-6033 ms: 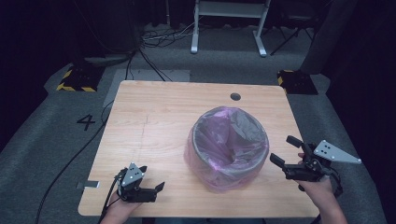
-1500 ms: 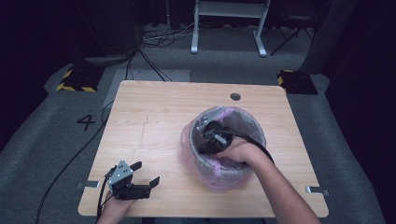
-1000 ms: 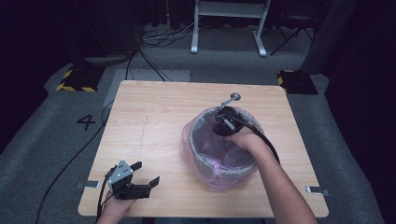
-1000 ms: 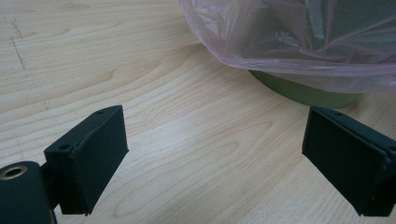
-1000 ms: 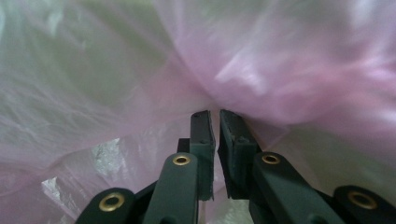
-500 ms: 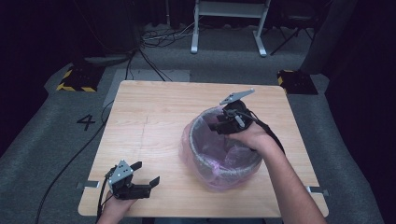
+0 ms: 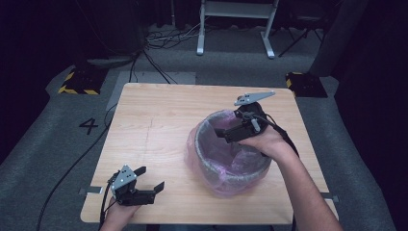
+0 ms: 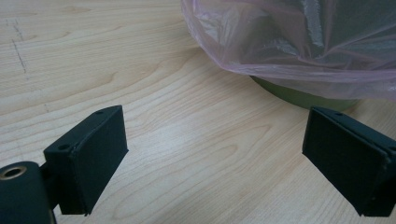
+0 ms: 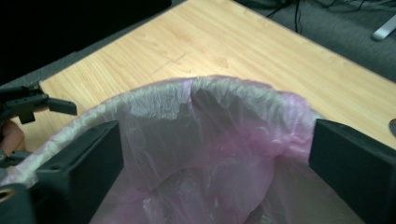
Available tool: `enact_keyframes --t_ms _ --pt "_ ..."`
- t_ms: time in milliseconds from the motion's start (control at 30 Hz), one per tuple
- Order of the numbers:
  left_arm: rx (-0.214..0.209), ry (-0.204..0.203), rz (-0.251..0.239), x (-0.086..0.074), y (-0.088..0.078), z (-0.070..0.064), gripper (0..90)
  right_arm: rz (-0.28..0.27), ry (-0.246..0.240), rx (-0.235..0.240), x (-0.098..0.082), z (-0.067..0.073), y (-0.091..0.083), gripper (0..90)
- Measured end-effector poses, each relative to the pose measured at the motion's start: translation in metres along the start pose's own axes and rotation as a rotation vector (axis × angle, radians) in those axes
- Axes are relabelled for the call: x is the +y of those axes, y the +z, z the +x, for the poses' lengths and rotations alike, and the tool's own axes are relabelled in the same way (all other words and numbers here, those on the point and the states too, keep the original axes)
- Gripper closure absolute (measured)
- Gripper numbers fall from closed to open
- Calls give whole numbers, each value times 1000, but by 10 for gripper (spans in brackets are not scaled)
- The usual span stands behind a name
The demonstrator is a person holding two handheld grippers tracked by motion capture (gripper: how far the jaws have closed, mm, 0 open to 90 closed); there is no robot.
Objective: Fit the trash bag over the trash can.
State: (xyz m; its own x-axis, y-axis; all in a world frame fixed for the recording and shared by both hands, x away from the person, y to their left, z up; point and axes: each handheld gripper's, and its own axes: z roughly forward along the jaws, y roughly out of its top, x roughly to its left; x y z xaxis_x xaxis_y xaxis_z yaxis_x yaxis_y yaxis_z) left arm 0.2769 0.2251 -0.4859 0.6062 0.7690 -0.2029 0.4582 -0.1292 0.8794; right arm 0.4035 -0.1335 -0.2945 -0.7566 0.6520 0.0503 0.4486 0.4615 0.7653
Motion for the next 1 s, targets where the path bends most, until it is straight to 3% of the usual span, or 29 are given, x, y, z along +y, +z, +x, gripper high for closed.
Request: enact_keyframes --t_ms 167,433,1000 --pt "-2 -2 2 0 0 -1 59 -67 11 -16 -2 -1 -18 0" --pt "-1 -3 3 0 1 -1 59 -132 35 -48 -15 -11 -42 0" --pt "3 13 19 -1 4 -3 62 -220 102 -142 -71 -39 -89 0"
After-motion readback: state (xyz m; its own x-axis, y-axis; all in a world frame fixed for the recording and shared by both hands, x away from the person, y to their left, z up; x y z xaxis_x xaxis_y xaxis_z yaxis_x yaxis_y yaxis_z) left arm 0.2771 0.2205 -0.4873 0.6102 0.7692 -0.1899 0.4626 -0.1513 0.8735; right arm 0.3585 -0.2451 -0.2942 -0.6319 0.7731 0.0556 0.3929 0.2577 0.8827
